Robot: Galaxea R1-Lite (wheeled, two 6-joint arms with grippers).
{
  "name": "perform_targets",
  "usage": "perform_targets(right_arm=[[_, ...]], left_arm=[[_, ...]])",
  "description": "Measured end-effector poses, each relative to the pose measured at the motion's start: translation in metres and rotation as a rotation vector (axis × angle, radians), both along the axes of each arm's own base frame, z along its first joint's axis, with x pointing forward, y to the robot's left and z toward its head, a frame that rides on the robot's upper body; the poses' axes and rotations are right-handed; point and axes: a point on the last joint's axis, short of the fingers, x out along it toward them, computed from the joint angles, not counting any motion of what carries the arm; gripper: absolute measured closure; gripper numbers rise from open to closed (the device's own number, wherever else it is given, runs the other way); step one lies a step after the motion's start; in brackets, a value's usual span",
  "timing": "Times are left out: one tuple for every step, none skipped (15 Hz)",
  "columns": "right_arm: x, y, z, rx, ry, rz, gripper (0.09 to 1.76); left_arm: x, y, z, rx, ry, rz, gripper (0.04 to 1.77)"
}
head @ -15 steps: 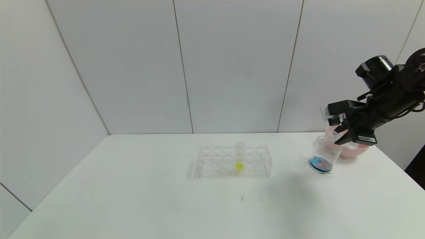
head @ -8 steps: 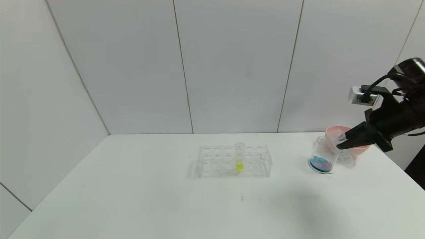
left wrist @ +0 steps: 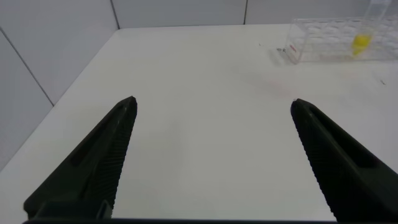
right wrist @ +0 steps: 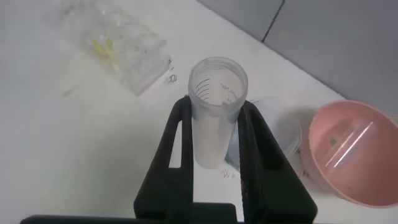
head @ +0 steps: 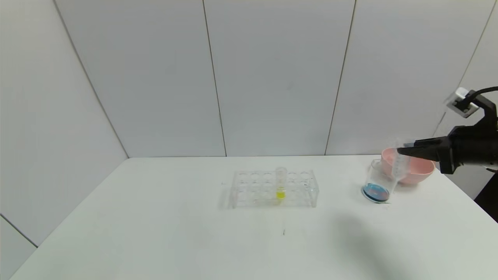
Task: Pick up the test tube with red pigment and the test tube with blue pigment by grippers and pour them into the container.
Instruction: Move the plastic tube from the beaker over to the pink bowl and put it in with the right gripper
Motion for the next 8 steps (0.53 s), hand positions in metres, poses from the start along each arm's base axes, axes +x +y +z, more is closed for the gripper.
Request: perform_targets(right_arm=[[-0.006,0.0,-0.001,0.043,-0.045,-0.059,1.36],[-0.013,0.0,-0.002,0.086,-0.084,-0.113,1.36],[-0.021,-0.001,-0.005,0.121,-0.114,-0.156,1.36],[-0.028,-0.002,-0.01,0.138,-0.141,-0.183,1.36],[-0.036,-0.004,-0.015,0.146,-0.171,-0.205,1.36],[-0.042,-0.007,-0.02,0.15,-0.212,-0.225,1.36],[-0.048,-0.008,-0.025,0.151,-0.245,-0.245,1.36],[-0.052,-0.009,-0.029,0.15,-0.256,-0.267,1.36]], left_arm=[[0.0,0.0,0.0,0.0,0.0,0.0,0.05],[0.0,0.0,0.0,0.0,0.0,0.0,0.05],[0.0,0.0,0.0,0.0,0.0,0.0,0.05],[0.0,0.0,0.0,0.0,0.0,0.0,0.05],[0.0,0.0,0.0,0.0,0.0,0.0,0.05],[0.0,0.0,0.0,0.0,0.0,0.0,0.05],[0.0,0.0,0.0,0.0,0.0,0.0,0.05],[0.0,0.0,0.0,0.0,0.0,0.0,0.05]])
